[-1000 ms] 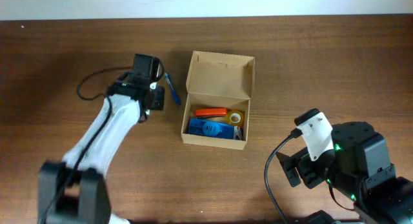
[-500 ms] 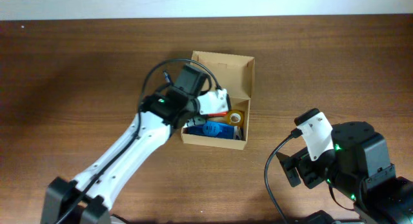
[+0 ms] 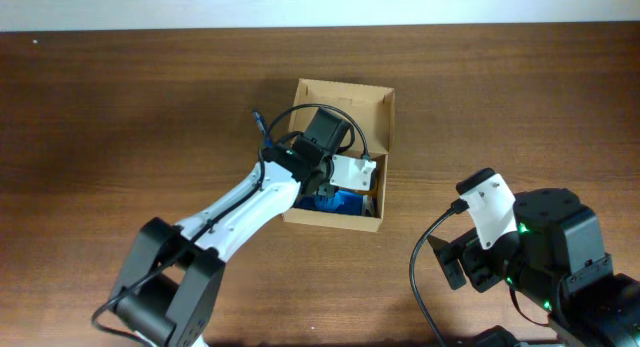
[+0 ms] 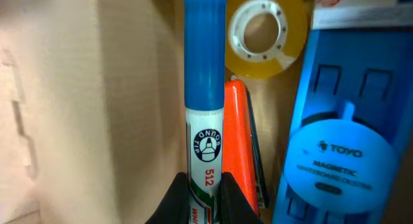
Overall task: Pack container
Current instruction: 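Carry the marker into the box and release it, then move the left gripper to the blue pen and grasp it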
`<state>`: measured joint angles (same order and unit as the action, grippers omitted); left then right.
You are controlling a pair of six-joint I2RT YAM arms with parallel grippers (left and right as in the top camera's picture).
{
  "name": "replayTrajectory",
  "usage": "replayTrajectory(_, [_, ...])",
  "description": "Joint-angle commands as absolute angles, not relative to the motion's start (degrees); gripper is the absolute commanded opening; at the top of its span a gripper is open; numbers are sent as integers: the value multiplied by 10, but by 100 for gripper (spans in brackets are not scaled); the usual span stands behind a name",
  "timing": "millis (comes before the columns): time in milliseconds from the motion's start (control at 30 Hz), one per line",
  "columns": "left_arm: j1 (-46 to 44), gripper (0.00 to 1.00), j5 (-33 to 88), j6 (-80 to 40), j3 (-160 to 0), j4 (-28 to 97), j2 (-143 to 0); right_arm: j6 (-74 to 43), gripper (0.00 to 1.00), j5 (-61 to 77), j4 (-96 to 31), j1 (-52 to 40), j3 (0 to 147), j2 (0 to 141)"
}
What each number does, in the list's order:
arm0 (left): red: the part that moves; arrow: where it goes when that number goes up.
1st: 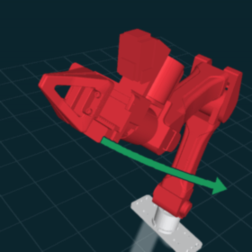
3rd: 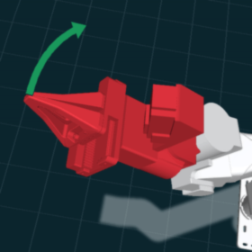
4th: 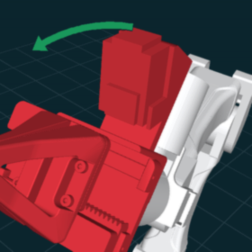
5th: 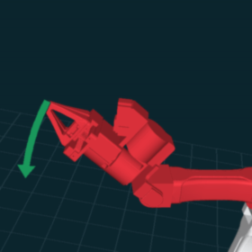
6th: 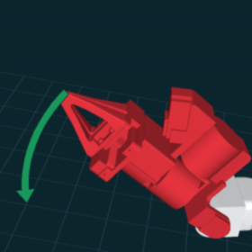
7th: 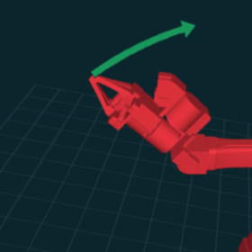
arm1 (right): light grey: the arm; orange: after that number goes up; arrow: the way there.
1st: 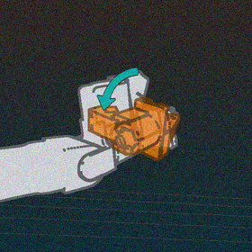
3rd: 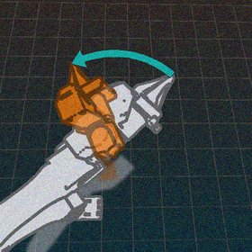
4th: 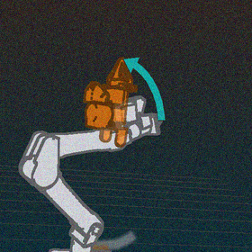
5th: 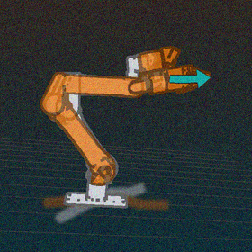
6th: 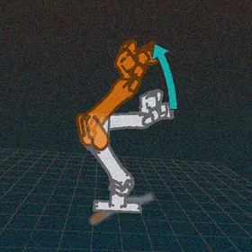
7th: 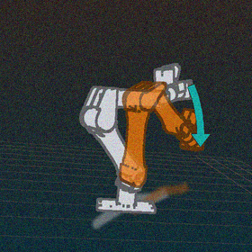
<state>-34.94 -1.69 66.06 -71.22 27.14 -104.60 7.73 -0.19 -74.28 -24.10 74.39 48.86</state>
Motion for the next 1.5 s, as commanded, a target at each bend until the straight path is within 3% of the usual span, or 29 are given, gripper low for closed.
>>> replayTrajectory(0, [-343,2,-34,676,-725,268,-1065,76,99,-7,-741,-243,752,487])
replayTrajectory(67, [-342,7,-34,676,-725,268,-1067,76,99,-7,-741,-243,752,487])
replayTrajectory(167, [-342,37,-35,676,-725,268,-1067,76,99,-7,-741,-243,752,487])
replayTrajectory(233, [-342,43,-35,676,-725,268,-1067,76,99,-7,-741,-243,752,487])
replayTrajectory(567, [-348,44,-89,645,-740,268,-992,76,99,-7,-741,-243,752,487])
replayTrajectory(800, [-333,44,-88,464,-741,275,-865,76,99,-7,-741,-243,752,487])
replayTrajectory(900, [-263,44,-88,295,-741,284,-863,76,99,-7,-741,-243,752,487])
replayTrajectory(1167, [-123,44,-86,-93,-741,278,-948,76,99,-7,-741,-243,752,487])
replayTrajectory(1333, [-119,43,2,-153,-759,214,-1054,76,99,-7,-741,-243,752,487])
replayTrajectory(1467, [-120,43,3,-189,-829,233,-1151,76,99,-7,-741,-243,752,487])
